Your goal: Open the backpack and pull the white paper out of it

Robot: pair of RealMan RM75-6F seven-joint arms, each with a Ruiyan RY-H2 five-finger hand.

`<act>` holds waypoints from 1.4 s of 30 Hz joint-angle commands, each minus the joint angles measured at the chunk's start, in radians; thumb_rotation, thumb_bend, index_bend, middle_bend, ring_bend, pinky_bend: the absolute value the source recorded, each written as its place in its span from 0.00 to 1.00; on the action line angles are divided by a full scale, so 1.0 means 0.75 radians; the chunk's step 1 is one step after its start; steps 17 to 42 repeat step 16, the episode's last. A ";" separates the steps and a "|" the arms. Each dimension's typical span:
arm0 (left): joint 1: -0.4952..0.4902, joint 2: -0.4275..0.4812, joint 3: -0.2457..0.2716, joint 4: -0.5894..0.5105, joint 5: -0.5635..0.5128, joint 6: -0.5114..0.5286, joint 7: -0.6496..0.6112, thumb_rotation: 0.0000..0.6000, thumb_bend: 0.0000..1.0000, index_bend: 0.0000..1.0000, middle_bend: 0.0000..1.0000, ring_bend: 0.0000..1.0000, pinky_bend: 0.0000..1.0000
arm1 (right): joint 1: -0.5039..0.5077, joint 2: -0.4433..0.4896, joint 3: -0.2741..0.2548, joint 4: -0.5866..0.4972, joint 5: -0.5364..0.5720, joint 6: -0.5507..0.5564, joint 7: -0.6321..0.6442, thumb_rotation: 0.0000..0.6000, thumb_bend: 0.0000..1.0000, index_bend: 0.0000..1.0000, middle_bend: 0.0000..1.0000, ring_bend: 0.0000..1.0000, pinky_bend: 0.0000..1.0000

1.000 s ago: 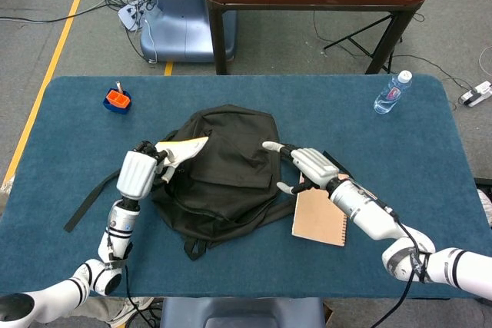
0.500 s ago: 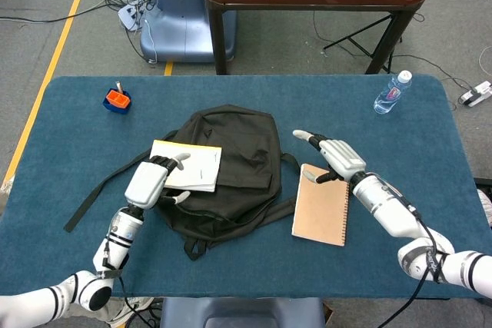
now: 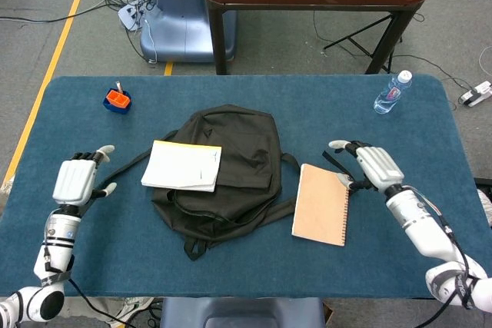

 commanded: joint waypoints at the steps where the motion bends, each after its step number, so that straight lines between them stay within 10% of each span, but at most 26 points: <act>1: 0.066 0.054 0.030 -0.046 -0.021 0.056 0.029 1.00 0.20 0.30 0.39 0.38 0.30 | -0.134 0.001 -0.058 -0.028 -0.044 0.206 -0.130 1.00 0.36 0.27 0.33 0.24 0.23; 16: 0.282 0.121 0.145 -0.160 0.154 0.310 0.042 1.00 0.20 0.33 0.39 0.38 0.30 | -0.508 -0.040 -0.168 -0.053 -0.203 0.737 -0.272 1.00 0.37 0.32 0.38 0.29 0.27; 42: 0.282 0.121 0.145 -0.160 0.154 0.310 0.042 1.00 0.20 0.33 0.39 0.38 0.30 | -0.508 -0.040 -0.168 -0.053 -0.203 0.737 -0.272 1.00 0.37 0.32 0.38 0.29 0.27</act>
